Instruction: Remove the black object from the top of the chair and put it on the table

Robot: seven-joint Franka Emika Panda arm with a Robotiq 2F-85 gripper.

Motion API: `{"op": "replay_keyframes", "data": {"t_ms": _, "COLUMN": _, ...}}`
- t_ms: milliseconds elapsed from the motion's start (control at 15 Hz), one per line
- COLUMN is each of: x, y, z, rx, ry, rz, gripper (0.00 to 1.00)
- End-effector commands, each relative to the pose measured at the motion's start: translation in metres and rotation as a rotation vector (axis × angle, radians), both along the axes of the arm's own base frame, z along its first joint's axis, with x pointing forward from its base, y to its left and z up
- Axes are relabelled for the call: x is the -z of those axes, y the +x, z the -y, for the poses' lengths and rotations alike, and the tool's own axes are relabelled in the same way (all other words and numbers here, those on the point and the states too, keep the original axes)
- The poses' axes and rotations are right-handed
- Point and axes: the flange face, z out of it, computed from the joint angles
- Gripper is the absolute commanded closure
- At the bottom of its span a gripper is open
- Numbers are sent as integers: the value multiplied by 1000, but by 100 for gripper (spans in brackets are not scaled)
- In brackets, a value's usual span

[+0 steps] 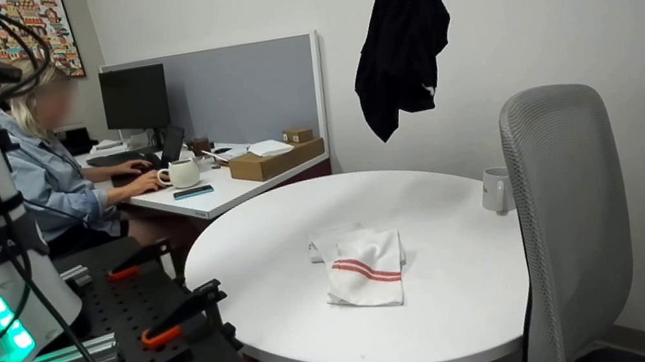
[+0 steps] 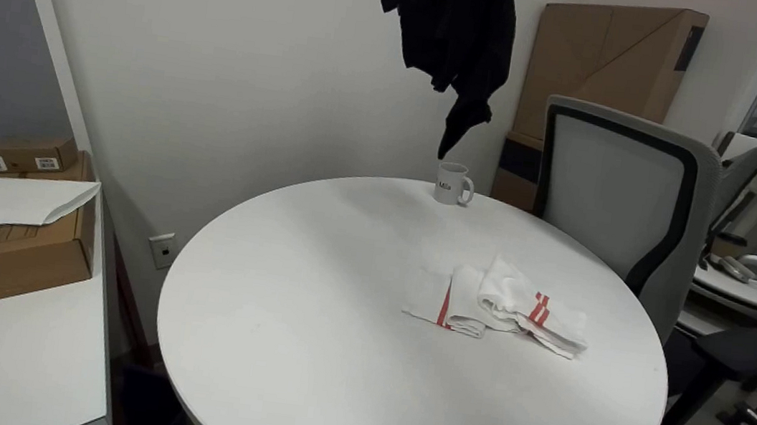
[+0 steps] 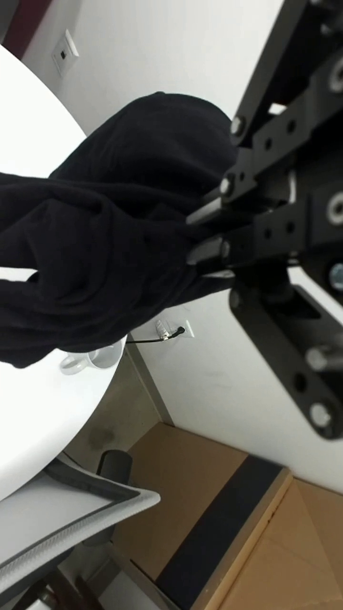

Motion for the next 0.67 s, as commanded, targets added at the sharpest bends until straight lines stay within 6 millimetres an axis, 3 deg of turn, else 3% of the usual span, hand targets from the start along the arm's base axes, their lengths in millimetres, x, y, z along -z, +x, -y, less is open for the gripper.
{"op": "replay_keyframes", "data": {"t_ms": 0, "x": 33, "y": 23, "z": -6, "rx": 9, "ry": -26, "rz": -50, "gripper": 97}}
{"op": "replay_keyframes", "data": {"t_ms": 267, "x": 88, "y": 43, "z": 2, "rx": 36, "ry": -55, "rz": -114, "gripper": 97}}
{"op": "replay_keyframes", "data": {"t_ms": 600, "x": 155, "y": 58, "z": 41, "rx": 103, "ry": -72, "rz": -204, "gripper": 97}}
